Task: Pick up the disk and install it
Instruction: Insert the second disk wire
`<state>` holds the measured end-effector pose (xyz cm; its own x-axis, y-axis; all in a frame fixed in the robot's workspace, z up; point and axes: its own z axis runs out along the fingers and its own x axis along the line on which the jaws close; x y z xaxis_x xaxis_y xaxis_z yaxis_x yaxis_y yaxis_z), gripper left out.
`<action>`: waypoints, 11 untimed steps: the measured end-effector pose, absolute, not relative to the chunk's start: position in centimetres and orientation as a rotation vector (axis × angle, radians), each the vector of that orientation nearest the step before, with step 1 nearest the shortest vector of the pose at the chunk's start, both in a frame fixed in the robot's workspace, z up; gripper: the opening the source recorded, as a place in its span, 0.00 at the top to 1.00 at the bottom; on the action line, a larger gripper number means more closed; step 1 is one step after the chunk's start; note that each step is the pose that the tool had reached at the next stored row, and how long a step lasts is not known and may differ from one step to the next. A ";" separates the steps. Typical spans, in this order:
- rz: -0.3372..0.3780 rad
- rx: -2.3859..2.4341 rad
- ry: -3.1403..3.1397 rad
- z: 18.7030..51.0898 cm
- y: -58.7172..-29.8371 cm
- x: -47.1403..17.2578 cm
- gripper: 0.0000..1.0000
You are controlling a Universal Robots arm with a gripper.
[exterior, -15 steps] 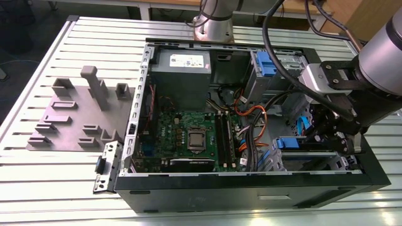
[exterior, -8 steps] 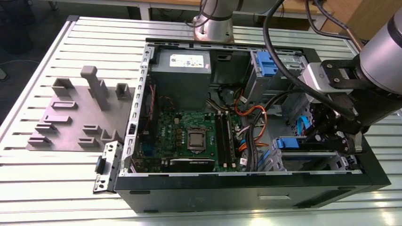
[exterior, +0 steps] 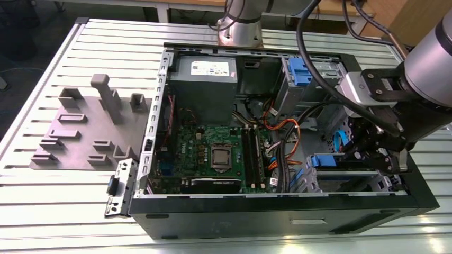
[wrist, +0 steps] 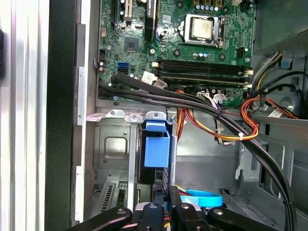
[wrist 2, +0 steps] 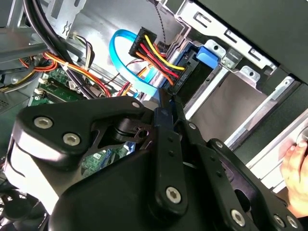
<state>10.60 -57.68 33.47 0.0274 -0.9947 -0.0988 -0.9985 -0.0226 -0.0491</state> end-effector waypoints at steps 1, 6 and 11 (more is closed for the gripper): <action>0.056 -2.174 2.120 33.4 -57.7 10.6 0.84; 0.056 -2.174 2.120 33.3 -57.7 10.6 0.84; 0.056 -2.174 2.120 33.1 -57.7 10.6 0.84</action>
